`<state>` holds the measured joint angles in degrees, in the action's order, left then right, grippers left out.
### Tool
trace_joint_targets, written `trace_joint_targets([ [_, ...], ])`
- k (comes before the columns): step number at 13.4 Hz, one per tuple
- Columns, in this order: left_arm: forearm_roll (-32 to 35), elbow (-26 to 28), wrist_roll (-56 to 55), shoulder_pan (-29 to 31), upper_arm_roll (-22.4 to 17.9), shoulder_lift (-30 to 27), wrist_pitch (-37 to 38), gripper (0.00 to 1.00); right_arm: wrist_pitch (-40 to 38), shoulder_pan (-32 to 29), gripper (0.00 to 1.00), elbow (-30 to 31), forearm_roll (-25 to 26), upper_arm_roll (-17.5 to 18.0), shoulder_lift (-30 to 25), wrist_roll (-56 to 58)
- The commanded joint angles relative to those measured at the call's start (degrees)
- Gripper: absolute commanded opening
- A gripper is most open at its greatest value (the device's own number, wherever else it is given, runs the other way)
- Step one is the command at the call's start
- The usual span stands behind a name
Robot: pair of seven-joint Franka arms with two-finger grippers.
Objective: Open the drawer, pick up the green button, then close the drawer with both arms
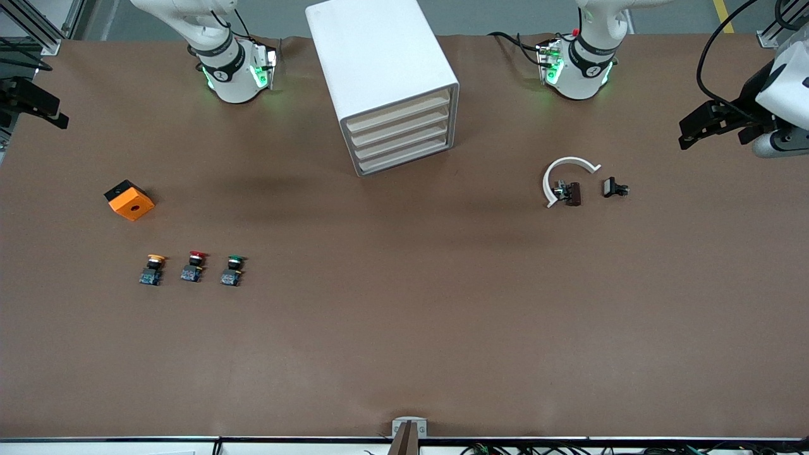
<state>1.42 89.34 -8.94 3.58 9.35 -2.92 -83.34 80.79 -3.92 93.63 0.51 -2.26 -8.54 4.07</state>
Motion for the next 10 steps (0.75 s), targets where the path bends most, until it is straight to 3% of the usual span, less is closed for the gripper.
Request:
trace_joint_targets([
  [1,-1.2,0.7,-0.3,1.2,0.8,-0.6,-0.9,1.0,2.5,0.3,1.0,5.8,-0.3,-0.4,-4.7,0.4],
  [10,-1.0,0.3,-0.3,1.8,0.8,-0.5,-0.9,1.0,2.1,0.2,1.0,3.6,-1.6,-0.3,-4.5,0.1],
])
